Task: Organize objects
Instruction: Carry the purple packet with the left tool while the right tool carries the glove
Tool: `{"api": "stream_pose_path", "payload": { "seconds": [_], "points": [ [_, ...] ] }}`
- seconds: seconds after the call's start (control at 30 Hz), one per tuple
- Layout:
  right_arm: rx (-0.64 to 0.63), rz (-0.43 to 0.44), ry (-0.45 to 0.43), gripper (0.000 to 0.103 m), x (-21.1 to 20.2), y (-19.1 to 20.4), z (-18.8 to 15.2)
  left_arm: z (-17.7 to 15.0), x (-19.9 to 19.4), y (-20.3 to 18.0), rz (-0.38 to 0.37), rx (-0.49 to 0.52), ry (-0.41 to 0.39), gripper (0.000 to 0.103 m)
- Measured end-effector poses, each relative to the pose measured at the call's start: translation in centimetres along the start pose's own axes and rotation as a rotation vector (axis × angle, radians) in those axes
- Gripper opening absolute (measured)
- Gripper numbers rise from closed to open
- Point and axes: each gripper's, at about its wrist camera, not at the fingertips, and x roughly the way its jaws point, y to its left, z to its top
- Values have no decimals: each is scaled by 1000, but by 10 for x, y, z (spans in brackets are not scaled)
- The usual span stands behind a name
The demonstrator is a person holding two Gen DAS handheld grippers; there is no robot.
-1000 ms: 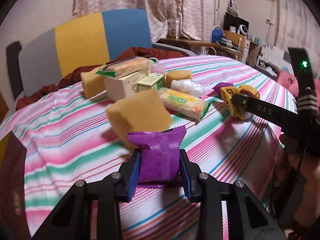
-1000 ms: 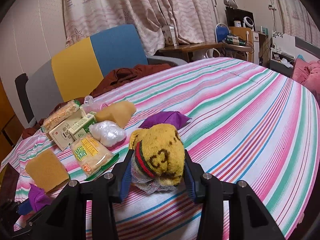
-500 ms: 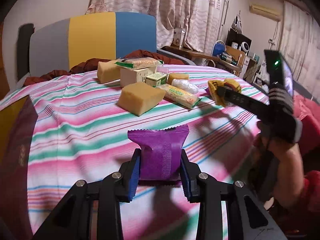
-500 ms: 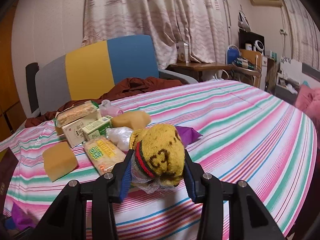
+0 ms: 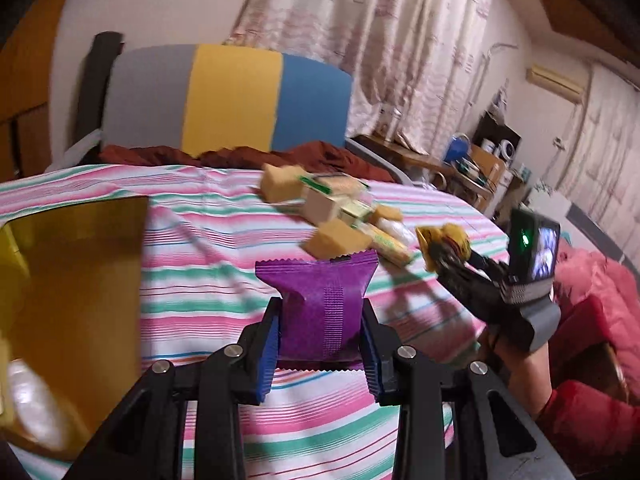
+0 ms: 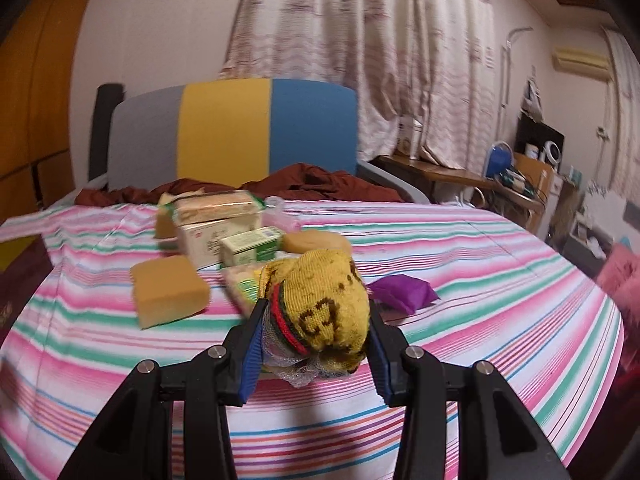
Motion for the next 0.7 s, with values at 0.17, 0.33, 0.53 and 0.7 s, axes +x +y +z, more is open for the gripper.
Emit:
{"api": "stream_pose_path", "payload": {
  "seconds": [0.17, 0.33, 0.53, 0.7],
  "points": [
    [28, 78, 11, 45, -15, 18, -4, 4, -18, 34, 63, -34, -5, 36],
    [89, 172, 40, 45, -29, 38, -5, 13, -38, 79, 136, -88, -30, 36],
    [95, 323, 46, 45, -53, 69, 5, 20, -47, 144, 258, -167, 15, 36],
    [65, 455, 30, 45, -78, 104, 16, 8, -45, 186, 312, -234, 84, 36]
  ]
}}
